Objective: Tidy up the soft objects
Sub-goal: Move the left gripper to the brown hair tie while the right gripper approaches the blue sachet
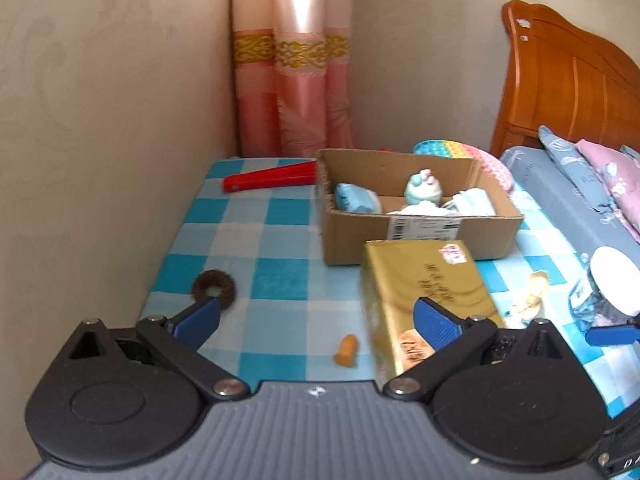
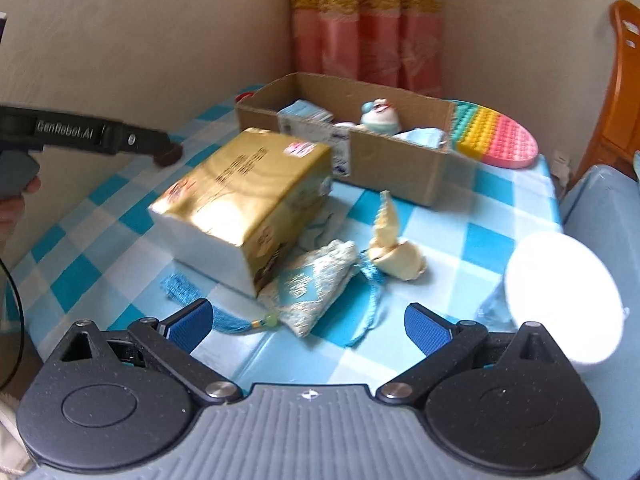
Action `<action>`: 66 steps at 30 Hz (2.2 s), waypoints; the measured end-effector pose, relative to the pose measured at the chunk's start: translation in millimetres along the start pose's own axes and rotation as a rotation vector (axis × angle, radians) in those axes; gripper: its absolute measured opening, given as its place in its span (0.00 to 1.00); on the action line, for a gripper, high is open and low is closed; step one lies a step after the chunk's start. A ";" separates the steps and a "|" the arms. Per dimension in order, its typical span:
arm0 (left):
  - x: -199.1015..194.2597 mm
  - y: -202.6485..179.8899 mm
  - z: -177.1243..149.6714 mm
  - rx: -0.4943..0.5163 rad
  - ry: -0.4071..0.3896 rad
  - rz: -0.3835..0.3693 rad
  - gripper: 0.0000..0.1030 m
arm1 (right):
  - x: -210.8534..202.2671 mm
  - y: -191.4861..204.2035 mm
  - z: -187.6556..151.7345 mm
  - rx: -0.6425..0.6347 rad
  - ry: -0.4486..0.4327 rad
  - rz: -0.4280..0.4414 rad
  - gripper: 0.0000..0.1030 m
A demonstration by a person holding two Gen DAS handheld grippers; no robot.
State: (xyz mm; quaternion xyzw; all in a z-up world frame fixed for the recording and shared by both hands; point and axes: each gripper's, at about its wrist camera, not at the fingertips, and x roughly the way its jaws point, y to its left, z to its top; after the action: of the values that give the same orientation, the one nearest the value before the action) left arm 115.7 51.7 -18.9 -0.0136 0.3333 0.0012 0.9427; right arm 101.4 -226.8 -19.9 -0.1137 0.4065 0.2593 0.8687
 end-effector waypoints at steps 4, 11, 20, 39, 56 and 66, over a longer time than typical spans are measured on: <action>0.3 9.7 -3.5 -0.027 -0.001 0.024 0.99 | 11.5 4.4 -3.5 -0.036 0.020 0.020 1.00; 5.0 16.3 -8.3 -0.045 0.014 0.033 0.99 | 26.9 10.9 3.0 -0.143 0.017 0.067 1.00; 7.8 14.4 -12.4 -0.039 0.038 0.006 0.99 | 48.5 16.3 15.5 -0.272 -0.003 0.115 1.00; 8.8 17.2 -18.5 -0.040 0.048 -0.022 0.99 | 35.5 37.7 -5.7 -0.328 0.087 0.148 1.00; 41.8 39.3 -18.7 -0.081 0.064 0.068 0.97 | 39.6 24.7 -13.0 -0.215 0.048 0.133 1.00; 88.0 60.0 -13.2 -0.132 0.072 0.186 0.64 | 39.6 26.2 -13.0 -0.206 0.045 0.122 1.00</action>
State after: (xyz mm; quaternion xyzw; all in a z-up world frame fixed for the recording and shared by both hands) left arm 175.2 110.8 -85.9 -0.0446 0.3658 0.1101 0.9231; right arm 99.9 -195.9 -58.3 -0.1830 0.4033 0.3496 0.8256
